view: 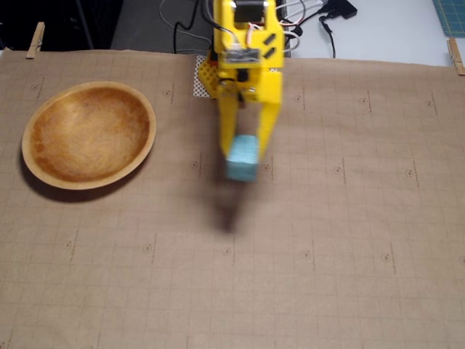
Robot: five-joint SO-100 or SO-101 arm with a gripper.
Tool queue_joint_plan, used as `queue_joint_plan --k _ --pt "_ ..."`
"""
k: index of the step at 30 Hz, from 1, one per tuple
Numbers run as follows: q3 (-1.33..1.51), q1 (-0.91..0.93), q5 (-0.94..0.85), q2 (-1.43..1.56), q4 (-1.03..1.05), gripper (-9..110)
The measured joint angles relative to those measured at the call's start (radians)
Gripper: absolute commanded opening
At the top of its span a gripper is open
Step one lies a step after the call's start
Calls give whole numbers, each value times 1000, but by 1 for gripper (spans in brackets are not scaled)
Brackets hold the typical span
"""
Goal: Grasp a blue block and put it in the bowl.
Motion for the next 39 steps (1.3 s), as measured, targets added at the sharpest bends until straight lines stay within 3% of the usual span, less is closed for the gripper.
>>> queue_joint_plan --k 17,39 --pt "0 488 -163 12 104 -3" --pt "140 834 -173 12 23 -3"
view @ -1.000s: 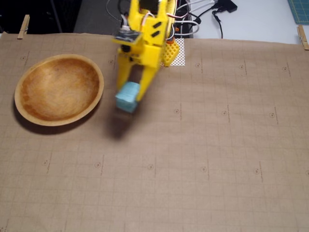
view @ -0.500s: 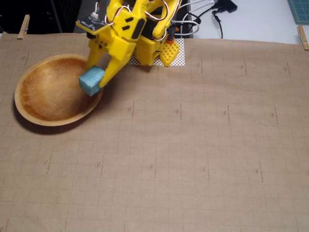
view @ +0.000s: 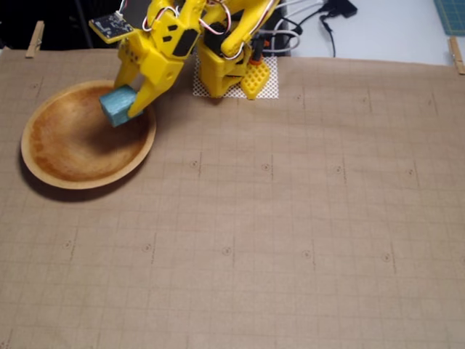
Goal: Grasp a blue block and put it in the bowl.
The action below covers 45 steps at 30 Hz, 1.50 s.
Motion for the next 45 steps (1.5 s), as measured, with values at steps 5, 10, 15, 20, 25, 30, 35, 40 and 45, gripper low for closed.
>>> queue_joint_plan --k 5,10,15,20,25,30,35,40,45 --pt "75 9 60 0 -78 -3" --pt "84 -35 114 0 -95 -3" --pt "84 -94 178 0 -101 -3" --pt "84 -110 222 0 -101 -3" --pt "84 -117 232 0 -121 -3" --pt "84 -84 268 0 -141 -3" --pt "84 -54 287 -35 -150 -3" --pt "29 -17 287 -140 -153 -3" --pt "-34 -5 287 -241 -155 -3"
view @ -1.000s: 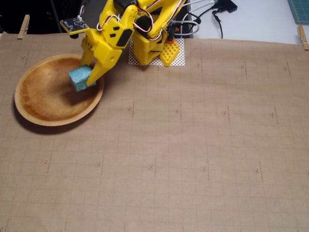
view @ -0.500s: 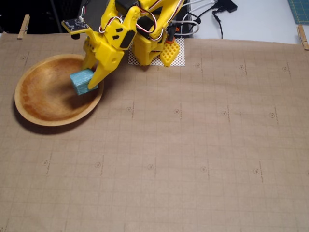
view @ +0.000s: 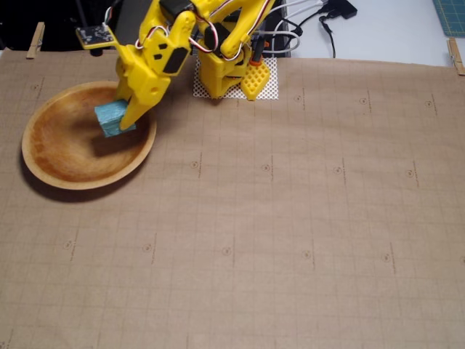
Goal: Grasp a blue block and put it in the bowl.
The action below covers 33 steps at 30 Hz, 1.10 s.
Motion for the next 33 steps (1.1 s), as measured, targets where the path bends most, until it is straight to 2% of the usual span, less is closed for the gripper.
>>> queue_joint_plan --k 16,22,33 --pt "-60 -2 0 -273 -265 -3" --pt "-126 -2 0 -354 -287 -3" --pt "-244 115 -6 -543 -290 -3"
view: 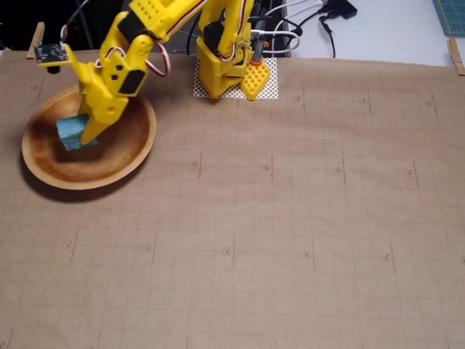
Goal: Grasp a blue block and put it in the bowl.
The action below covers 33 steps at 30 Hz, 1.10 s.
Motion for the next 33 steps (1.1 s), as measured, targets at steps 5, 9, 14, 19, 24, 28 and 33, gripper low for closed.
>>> queue_joint_plan --k 5,9,14,19,24,28,33 --pt "-3 0 -35 -48 0 -3" --pt "-3 15 -40 -67 0 -1" --pt "-3 6 -49 -69 0 14" --pt "-3 6 -52 -69 0 28" --pt "-3 6 -52 -69 0 34" --pt "-3 6 -52 -69 0 35" --pt "-3 6 -52 -69 0 35"
